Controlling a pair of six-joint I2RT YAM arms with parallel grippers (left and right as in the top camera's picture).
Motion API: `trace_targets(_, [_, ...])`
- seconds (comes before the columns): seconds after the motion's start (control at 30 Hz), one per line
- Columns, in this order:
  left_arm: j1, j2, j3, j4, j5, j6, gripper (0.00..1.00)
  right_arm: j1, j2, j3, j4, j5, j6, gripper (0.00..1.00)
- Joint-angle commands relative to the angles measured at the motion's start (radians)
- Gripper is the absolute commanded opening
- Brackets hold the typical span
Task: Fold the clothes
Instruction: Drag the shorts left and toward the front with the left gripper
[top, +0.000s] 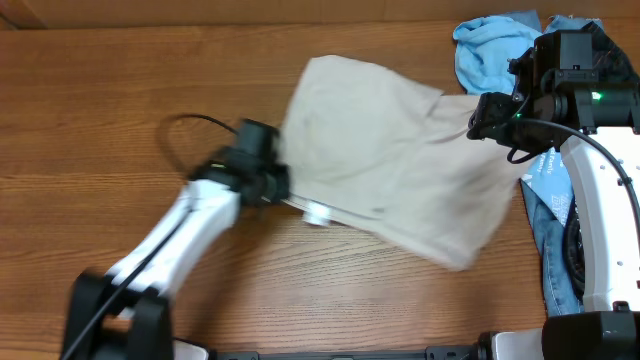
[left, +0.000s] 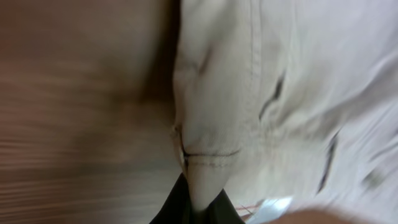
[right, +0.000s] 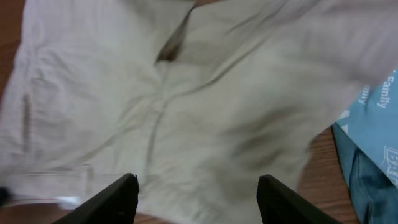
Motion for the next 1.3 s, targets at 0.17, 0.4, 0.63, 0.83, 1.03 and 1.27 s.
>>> trace_targets(0.17, [0.437,-0.109,0.244,-0.014,0.028,0.153,1.00,-0.003,-0.023,0.022,0.008,-0.002,-0.008,0.65])
trace_targets(0.4, [0.507,-0.105,0.269,-0.257,0.182,0.153,1.00,-0.003,-0.023,0.022,0.002,-0.002,-0.008,0.66])
trace_targets(0.63, [0.436,-0.092,0.264,-0.540,0.182,0.149,1.00,-0.003,-0.023,0.022,0.010,-0.002,-0.008,0.70])
trace_targets(0.83, [0.346,-0.087,0.188,-0.594,0.184,0.086,1.00,-0.003,-0.023,0.022,0.009,-0.002,-0.008,0.70])
trace_targets(1.03, [0.235,-0.085,-0.005,-0.534,0.192,-0.006,1.00,-0.003,-0.023,0.022,0.008,-0.002,-0.008,0.70])
trace_targets(1.27, [0.224,-0.084,-0.211,-0.373,0.275,-0.070,1.00,-0.003,-0.023,0.021,0.008,-0.002,-0.008,0.70])
